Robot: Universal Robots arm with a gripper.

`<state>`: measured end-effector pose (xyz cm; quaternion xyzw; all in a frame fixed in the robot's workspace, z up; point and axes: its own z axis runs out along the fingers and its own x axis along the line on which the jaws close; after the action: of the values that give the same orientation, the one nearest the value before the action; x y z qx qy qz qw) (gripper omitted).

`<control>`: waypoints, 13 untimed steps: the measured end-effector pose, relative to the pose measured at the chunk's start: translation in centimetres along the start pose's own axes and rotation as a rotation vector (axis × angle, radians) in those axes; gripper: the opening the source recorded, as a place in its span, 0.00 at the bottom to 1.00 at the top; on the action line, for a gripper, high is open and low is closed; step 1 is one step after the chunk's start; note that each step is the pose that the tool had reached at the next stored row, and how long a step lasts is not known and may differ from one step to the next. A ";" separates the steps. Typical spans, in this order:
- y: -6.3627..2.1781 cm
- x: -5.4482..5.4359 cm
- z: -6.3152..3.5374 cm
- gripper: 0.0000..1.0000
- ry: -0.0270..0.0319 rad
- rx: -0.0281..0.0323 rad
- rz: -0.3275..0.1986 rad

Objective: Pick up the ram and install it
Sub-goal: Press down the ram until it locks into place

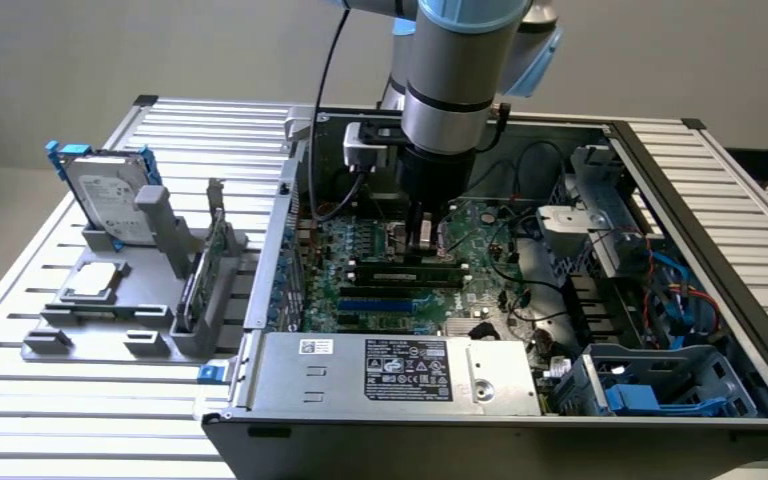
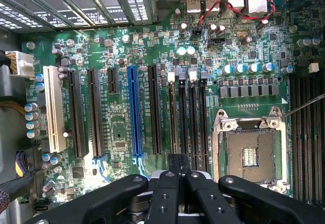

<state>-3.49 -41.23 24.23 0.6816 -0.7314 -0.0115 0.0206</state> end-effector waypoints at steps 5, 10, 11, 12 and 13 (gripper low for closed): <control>0.00 0.0 0.00 0.11 -0.0001 0.0000 0.000; 0.01 -0.2 0.05 0.11 0.0000 -0.0001 0.000; 0.02 -0.3 0.09 0.11 0.0000 0.0002 0.000; 0.01 -0.3 0.17 0.11 -0.0002 0.0010 0.000; 0.01 -0.4 0.27 0.11 -0.0003 0.0018 0.000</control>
<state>-3.49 -40.87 23.95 0.6816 -0.7313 -0.0109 0.0199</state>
